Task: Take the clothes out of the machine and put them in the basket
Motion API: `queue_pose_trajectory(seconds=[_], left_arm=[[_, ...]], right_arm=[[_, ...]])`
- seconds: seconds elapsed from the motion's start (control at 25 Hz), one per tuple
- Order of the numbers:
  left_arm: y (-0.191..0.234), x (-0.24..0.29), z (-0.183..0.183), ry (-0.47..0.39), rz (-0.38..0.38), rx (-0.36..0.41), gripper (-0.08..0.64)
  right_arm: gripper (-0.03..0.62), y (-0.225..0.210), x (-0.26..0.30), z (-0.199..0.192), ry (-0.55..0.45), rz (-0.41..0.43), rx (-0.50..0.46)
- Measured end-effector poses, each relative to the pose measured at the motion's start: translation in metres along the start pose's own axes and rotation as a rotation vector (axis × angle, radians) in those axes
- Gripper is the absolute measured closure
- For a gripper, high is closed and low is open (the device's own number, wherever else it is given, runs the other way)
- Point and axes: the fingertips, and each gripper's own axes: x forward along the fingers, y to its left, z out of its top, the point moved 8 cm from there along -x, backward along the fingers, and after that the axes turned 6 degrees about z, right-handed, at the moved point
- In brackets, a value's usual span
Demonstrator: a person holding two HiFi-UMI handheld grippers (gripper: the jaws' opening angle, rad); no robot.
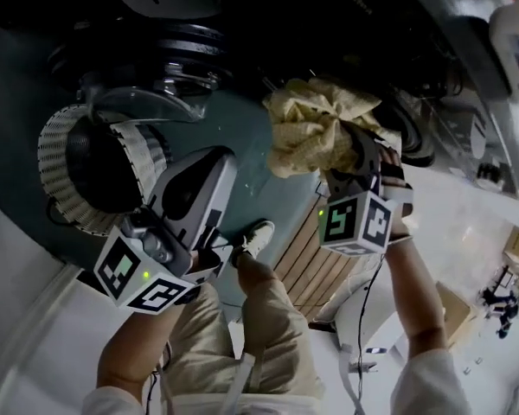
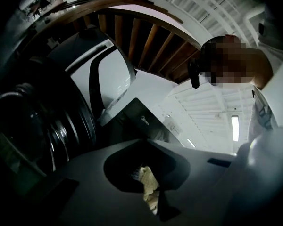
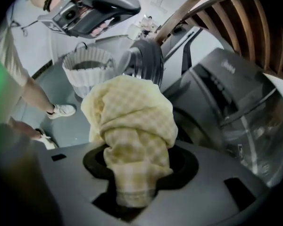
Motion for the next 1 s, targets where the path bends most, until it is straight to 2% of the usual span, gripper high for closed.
queue_pose_trajectory(seconds=[0.2, 0.32, 0.48, 0.68, 0.84, 1.0], left_arm=[[-0.039, -0.053, 0.057, -0.109, 0.154, -0.003, 0.548], [-0.06, -0.107, 0.098, -0.196, 0.273, 0.021, 0.548], [-0.076, -0.191, 0.147, -0.3, 0.402, 0.035, 0.548], [-0.073, -0.288, 0.178, -0.504, 0.57, 0.001, 0.548], [-0.058, -0.357, 0.2, -0.577, 0.649, -0.045, 0.548], [-0.045, -0.405, 0.227, -0.639, 0.701, -0.07, 0.548]], right_arm=[[0.367, 0.013, -0.048, 0.027, -0.039, 0.091, -0.006], [0.367, 0.015, -0.076, 0.064, -0.085, 0.159, -0.016], [0.367, 0.028, -0.117, 0.129, -0.131, 0.223, -0.017], [0.367, 0.029, -0.14, 0.229, -0.181, 0.283, -0.145], [0.367, 0.051, -0.167, 0.31, -0.204, 0.319, -0.201], [0.365, 0.072, -0.18, 0.376, -0.241, 0.35, -0.247]])
